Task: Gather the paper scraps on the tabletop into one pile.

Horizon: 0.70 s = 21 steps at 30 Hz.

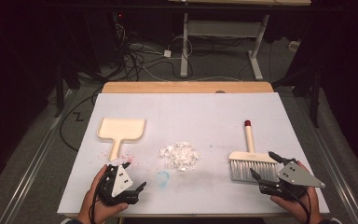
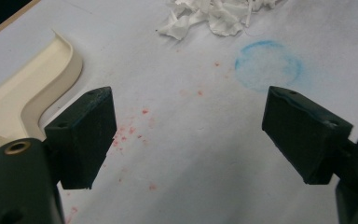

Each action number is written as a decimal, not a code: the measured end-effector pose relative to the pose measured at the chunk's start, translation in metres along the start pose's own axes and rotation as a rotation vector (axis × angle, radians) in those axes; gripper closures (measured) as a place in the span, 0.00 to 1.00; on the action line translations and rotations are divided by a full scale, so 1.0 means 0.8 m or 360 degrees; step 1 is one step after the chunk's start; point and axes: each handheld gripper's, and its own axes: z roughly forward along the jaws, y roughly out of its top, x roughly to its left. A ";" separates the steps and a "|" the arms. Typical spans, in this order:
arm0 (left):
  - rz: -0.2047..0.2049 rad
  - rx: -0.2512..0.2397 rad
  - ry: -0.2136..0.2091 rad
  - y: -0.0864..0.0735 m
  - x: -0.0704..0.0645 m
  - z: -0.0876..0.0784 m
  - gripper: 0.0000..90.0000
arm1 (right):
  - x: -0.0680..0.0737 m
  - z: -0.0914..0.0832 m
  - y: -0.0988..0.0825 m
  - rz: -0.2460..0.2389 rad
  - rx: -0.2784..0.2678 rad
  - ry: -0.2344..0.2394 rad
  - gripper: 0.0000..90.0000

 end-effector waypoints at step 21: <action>0.0008 0.0003 -0.0015 0.005 0.003 0.006 0.19 | 0.002 0.009 -0.004 0.0001 0.0067 0.0027 0.23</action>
